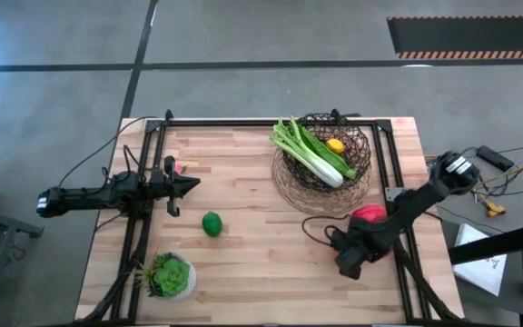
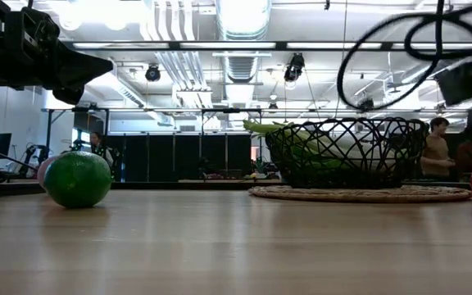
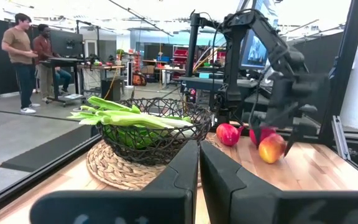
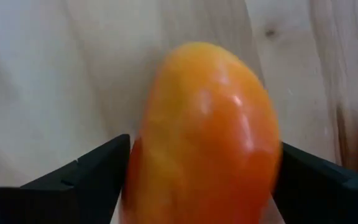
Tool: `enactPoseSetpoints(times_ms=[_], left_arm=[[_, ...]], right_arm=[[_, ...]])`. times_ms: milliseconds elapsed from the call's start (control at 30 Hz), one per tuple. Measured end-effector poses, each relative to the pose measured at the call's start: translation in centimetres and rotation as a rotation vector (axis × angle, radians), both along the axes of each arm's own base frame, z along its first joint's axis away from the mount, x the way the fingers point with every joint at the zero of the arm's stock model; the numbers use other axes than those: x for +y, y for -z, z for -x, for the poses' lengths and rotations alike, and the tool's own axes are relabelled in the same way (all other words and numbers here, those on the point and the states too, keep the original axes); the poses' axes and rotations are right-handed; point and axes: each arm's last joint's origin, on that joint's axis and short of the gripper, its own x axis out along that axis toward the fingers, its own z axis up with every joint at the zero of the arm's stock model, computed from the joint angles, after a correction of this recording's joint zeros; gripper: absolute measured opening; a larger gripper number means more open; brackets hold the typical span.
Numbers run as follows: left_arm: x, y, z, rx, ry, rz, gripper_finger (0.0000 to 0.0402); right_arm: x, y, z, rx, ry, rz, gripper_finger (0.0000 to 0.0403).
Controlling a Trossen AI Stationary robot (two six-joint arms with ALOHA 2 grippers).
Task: Build produce basket
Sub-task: Put the left orange mango into the wire basket
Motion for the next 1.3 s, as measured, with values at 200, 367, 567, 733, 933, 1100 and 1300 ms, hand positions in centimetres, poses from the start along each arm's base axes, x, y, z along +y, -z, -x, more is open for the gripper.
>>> enactPoseSetpoints(times_ms=[200,367,567,733,933,1100,1300], left_arm=[[0.0,0.0,0.0,0.000,0.000,0.000,0.0000],[0.0,0.0,0.0,0.000,0.000,0.000,0.0000],[0.0,0.0,0.0,0.001,0.000,0.000,0.0000],[0.0,0.0,0.0,0.000,0.000,0.000,0.0000],[0.0,0.0,0.0,0.000,0.000,0.000,0.0000],[0.0,0.0,0.0,0.000,0.000,0.000,0.0000],[0.0,0.0,0.0,0.000,0.000,0.000,0.0000]], right_arm=[[0.6,1.5,-0.7,0.060,-0.075,0.031,0.0257],[1.0,0.6,-1.2,0.032,-0.119,0.020,0.0246],[0.7,-4.4,-2.3,-0.215,-0.128,0.077,0.0246],[-1.8,-10.2,-2.9,-0.444,-0.069,0.209,0.0246],[-8.0,-14.7,-3.1,-0.566,0.052,0.440,0.0246],[-14.7,-14.5,-3.1,-0.516,0.166,0.508,0.0246],[-21.0,-11.6,-3.7,-0.578,0.227,0.334,0.0246]])
